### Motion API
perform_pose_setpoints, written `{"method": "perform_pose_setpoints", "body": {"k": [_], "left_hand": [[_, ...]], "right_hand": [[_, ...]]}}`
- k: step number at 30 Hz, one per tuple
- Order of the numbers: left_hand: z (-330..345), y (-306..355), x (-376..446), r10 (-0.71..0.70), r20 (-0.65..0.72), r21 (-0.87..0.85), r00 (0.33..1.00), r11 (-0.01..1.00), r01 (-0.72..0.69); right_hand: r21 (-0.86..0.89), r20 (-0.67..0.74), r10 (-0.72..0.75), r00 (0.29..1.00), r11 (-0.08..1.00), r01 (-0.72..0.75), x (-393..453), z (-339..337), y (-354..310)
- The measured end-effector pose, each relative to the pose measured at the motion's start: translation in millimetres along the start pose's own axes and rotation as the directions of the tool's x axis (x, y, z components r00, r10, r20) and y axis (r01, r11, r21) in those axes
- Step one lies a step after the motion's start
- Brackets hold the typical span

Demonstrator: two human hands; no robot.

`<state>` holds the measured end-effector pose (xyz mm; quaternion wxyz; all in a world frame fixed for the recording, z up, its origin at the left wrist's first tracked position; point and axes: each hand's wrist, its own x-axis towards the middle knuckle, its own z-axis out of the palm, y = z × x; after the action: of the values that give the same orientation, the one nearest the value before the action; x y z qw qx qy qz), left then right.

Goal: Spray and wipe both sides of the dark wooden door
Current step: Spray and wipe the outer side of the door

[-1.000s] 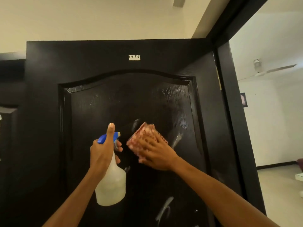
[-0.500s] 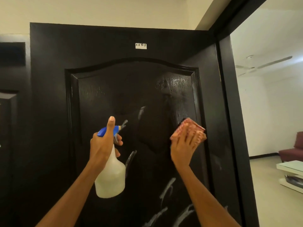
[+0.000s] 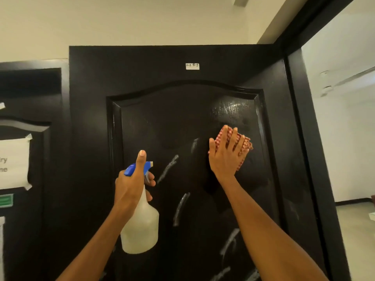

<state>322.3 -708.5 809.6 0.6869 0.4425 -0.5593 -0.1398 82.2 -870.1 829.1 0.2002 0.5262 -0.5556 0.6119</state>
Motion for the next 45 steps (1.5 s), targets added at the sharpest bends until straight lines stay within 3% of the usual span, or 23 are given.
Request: {"method": "perform_pose_setpoints", "body": {"k": [3,5,8,12,14,16,17,19,21,22,23,25,26,27,29,30,32,33,34,35,38,42,45], "left_hand": [[-28,-1,3,0.027,-0.036,0.015,0.999,1.0,-0.027],[-44,-4,5,0.042,-0.055,0.023,0.998,0.999,-0.04],[-61,-9,5,0.049,-0.08,0.024,0.996,0.999,-0.047],[-68,-19,-7,0.018,-0.081,0.025,0.997,1.0,-0.016],[-70,-24,-13,-0.013,-0.075,0.03,0.997,0.999,0.015],[-72,-28,-18,-0.032,-0.06,0.026,0.998,0.999,0.034],[-73,-30,-20,-0.038,-0.054,0.024,0.998,0.999,0.039],[-76,-35,-23,-0.036,-0.048,0.014,0.998,0.999,0.037],[-78,-41,-24,-0.031,-0.057,0.011,0.998,0.999,0.032],[-79,-43,-25,-0.037,-0.064,0.006,0.997,0.999,0.038],[-80,-46,-26,-0.046,-0.068,-0.005,0.997,0.999,0.045],[-83,-49,-28,-0.061,-0.069,-0.019,0.996,0.998,0.059],[-85,-50,-29,-0.07,-0.069,-0.016,0.995,0.997,0.069],[-87,-50,-30,-0.079,-0.068,-0.013,0.995,0.997,0.078],[-90,-50,-31,-0.085,-0.063,-0.006,0.994,0.996,0.085],[-92,-49,-32,-0.083,-0.059,0.004,0.995,0.997,0.083],[-97,-47,-33,-0.071,-0.055,0.037,0.996,0.997,0.073],[-100,-45,-33,-0.065,-0.056,0.052,0.996,0.996,0.068],[-102,-43,-32,-0.06,-0.058,0.061,0.997,0.996,0.064],[-106,-40,-30,-0.052,-0.061,0.058,0.997,0.997,0.055],[-119,-28,-19,-0.007,-0.092,0.035,0.996,0.999,0.01],[-132,-14,-3,0.049,-0.133,0.014,0.99,0.999,-0.047],[-140,-4,6,0.082,-0.146,0.005,0.986,0.997,-0.082]], "right_hand": [[0.0,0.013,-0.188,0.982,0.982,0.188,2,8,-50],[-0.015,0.043,-0.434,0.9,0.9,0.435,-20,16,-76],[0.029,0.197,-0.784,0.588,0.604,0.796,-88,34,-97],[0.076,0.374,-0.921,0.107,0.145,0.987,-186,54,-53],[0.047,0.369,-0.929,0.024,0.045,0.998,-202,58,-21],[-0.003,0.291,-0.949,0.118,0.122,0.993,-189,56,1],[-0.02,0.252,-0.941,0.224,0.226,0.974,-177,53,11],[-0.055,0.194,-0.815,0.546,0.547,0.835,-147,44,32],[-0.074,0.116,-0.493,0.862,0.861,0.503,-123,32,43],[-0.059,0.066,-0.294,0.953,0.953,0.298,-116,28,42],[-0.03,0.03,-0.122,0.992,0.992,0.123,-113,23,36],[0.03,0.049,0.076,0.996,0.997,-0.078,-119,24,13],[0.048,0.082,0.1,0.992,0.993,-0.104,-129,29,2],[0.048,0.108,0.062,0.992,0.997,-0.067,-145,33,-8],[0.027,0.18,-0.258,0.949,0.966,0.257,-190,45,-17],[0.028,0.24,-0.487,0.84,0.868,0.496,-216,49,-20],[0.086,0.4,-0.824,0.4,0.468,0.879,-245,51,-26],[0.139,0.466,-0.864,0.193,0.286,0.948,-240,51,-33],[0.169,0.498,-0.863,0.085,0.192,0.967,-226,50,-42],[0.163,0.503,-0.862,0.058,0.161,0.973,-207,50,-53],[0.031,0.373,-0.908,0.187,0.214,0.976,-132,50,-98],[-0.034,0.201,-0.78,0.593,0.599,0.8,-6,23,-168],[-0.031,0.147,-0.557,0.817,0.823,0.567,52,12,-202]]}}
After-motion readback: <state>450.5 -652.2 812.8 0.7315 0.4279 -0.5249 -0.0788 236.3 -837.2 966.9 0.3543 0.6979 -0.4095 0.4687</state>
